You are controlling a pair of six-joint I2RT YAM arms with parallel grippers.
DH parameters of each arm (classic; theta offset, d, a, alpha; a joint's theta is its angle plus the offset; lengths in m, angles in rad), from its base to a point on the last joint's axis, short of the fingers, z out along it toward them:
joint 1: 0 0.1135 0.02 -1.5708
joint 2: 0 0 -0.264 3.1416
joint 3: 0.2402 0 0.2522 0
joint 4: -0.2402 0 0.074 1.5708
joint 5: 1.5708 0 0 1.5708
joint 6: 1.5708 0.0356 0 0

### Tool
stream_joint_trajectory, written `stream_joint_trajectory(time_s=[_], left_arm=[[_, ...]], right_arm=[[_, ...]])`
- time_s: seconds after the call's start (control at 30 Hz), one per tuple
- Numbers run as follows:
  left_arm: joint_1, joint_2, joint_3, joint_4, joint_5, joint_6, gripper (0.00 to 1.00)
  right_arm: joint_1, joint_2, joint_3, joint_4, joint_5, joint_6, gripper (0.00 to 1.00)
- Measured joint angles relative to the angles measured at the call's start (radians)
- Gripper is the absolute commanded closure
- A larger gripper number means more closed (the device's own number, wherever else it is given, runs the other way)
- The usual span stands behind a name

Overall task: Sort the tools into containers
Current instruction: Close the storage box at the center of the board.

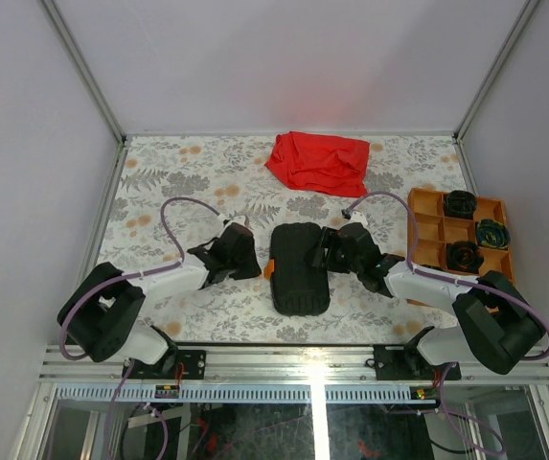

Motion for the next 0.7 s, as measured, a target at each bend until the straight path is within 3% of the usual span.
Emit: stream_joint_trajectory(time_s=[0.7], left_arm=[[-0.035,0.097,0.054,0.015,0.001,0.014,0.8]], right_arm=[[0.0,-0.001,0.0,0.0,0.0,0.0,0.36]])
